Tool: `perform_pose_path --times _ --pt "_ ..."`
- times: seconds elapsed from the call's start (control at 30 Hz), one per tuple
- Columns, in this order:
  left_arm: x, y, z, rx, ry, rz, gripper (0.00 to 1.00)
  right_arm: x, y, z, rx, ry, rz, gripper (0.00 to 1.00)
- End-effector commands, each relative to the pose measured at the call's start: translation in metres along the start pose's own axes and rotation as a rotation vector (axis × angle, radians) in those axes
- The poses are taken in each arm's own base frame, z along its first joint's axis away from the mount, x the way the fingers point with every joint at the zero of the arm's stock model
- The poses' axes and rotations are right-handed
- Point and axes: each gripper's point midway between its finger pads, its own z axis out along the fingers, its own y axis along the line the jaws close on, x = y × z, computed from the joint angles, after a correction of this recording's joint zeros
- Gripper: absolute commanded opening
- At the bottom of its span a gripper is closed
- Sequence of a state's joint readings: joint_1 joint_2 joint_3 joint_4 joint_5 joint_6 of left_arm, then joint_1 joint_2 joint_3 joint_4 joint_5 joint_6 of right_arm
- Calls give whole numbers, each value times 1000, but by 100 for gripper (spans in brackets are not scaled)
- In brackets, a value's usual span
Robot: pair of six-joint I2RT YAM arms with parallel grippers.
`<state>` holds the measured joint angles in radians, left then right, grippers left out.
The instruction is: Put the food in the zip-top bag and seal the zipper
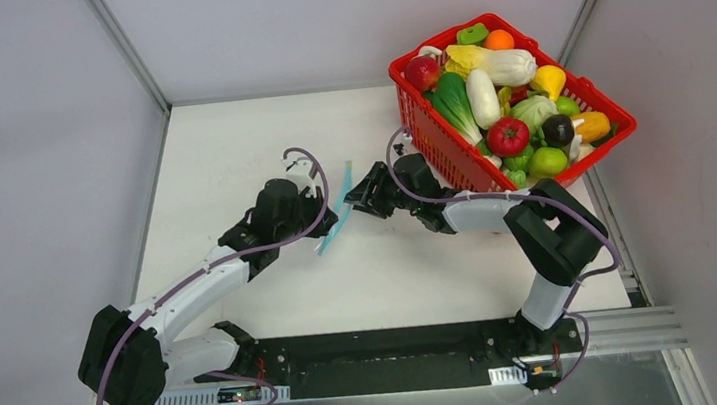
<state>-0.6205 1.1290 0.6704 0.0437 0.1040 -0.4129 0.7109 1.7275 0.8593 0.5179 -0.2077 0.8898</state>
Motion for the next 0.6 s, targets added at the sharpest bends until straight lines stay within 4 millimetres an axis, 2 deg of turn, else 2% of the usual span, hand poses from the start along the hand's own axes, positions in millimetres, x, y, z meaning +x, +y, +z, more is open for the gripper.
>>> perform_pose_path --times 0.0,0.07,0.17,0.23,0.4,0.43,0.47,0.53,0.57 --pt "-1 -6 -2 33 -8 -22 0 -2 41 -9 -126 29 -20 48" --pt "-4 -10 -3 55 -16 -19 0 2 36 -5 -113 51 -10 46" --pt "-4 -12 -4 64 -10 -12 0 3 31 -1 -99 52 -5 36" --pt "-3 -11 -4 58 -6 -14 0 -1 33 -4 -104 36 -25 24" --pt "-3 -2 -5 5 -16 -27 0 -7 35 -13 -69 0 -113 0" --pt "-5 -1 -6 -8 -17 -29 2 -8 35 -16 -60 -3 -127 0" --pt "-12 -1 -6 -18 -21 -20 14 -7 37 -20 -50 -8 -149 0" --pt "-13 -2 -7 -31 1 -1 34 -5 40 -23 -45 -10 -156 0" --pt "-15 -3 -8 -40 7 17 40 -5 41 -24 -43 -9 -152 0"
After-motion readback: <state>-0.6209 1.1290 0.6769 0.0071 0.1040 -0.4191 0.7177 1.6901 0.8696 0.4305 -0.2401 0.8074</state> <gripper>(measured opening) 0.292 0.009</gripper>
